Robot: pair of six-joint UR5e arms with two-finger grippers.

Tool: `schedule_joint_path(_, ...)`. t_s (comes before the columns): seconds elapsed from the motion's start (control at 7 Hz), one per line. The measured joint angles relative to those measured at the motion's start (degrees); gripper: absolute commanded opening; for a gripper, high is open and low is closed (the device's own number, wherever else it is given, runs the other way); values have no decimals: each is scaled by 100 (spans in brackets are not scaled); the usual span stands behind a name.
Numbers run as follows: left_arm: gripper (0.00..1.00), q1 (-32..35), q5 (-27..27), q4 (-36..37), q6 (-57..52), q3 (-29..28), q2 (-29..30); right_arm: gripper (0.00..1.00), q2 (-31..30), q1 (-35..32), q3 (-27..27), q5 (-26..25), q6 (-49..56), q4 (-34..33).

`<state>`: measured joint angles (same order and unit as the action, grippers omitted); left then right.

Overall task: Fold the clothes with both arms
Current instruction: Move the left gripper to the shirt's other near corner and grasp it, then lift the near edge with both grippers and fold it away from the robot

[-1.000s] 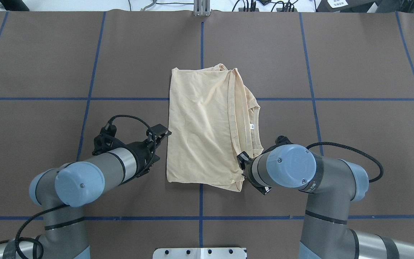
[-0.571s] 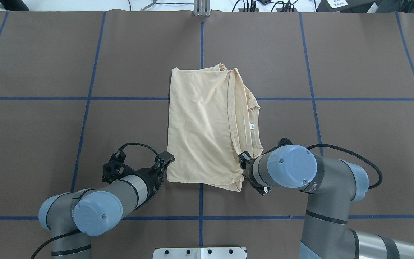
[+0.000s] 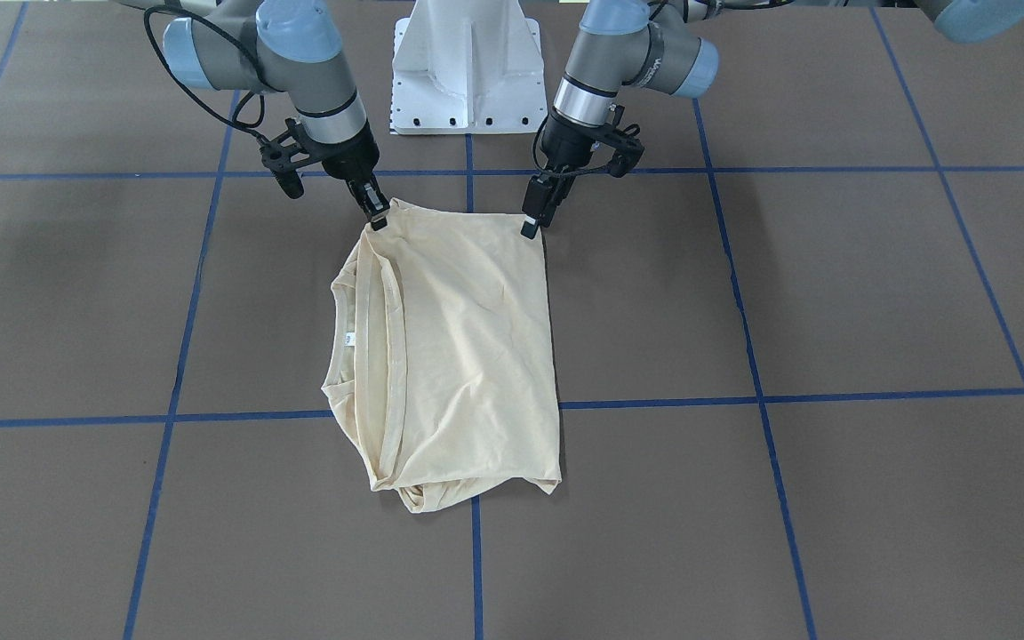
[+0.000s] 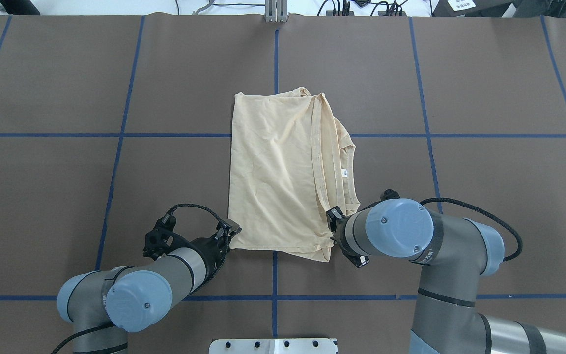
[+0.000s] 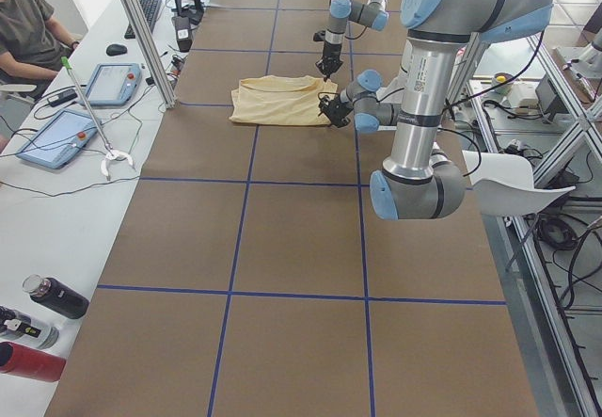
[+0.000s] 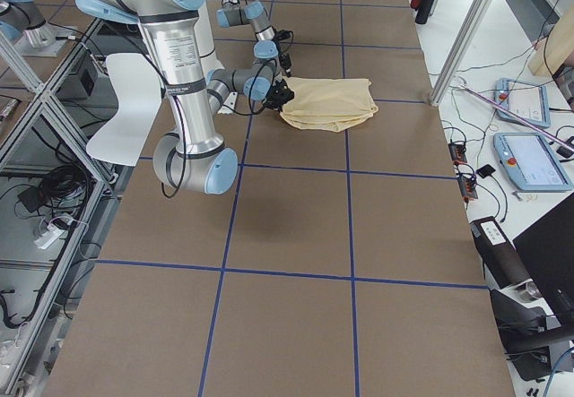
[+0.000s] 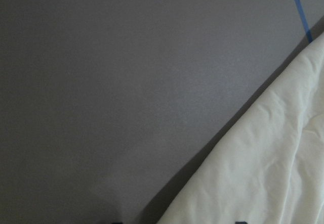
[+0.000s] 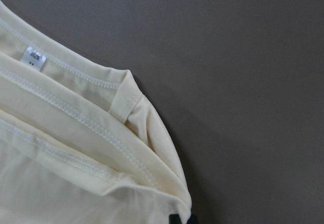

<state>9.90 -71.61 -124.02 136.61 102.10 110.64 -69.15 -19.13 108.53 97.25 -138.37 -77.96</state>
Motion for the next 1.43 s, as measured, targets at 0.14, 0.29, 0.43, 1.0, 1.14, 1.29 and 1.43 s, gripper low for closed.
schedule_joint_path(0.14,0,-12,2,0,34,2,17,0,3,1,8,0,-4,0)
schedule_joint_path(0.29,0,-29,0,3,76,10,39,0,3,0,14,-2,-13,0)
schedule_joint_path(0.43,0,-37,-3,7,92,40,51,0,-4,-4,20,-6,-156,2)
schedule_joint_path(1.0,0,9,-194,486,-59,973,-33,0,-148,-61,312,-50,-1047,11)
schedule_joint_path(1.14,0,13,-237,629,-57,1121,-54,0,-335,-74,574,-43,-1136,10)
schedule_joint_path(1.29,0,9,-248,691,-21,1185,-71,0,-477,-78,798,-32,-1241,9)
schedule_joint_path(1.43,0,5,-251,716,6,1223,-77,0,-557,-80,954,-21,-1353,9)
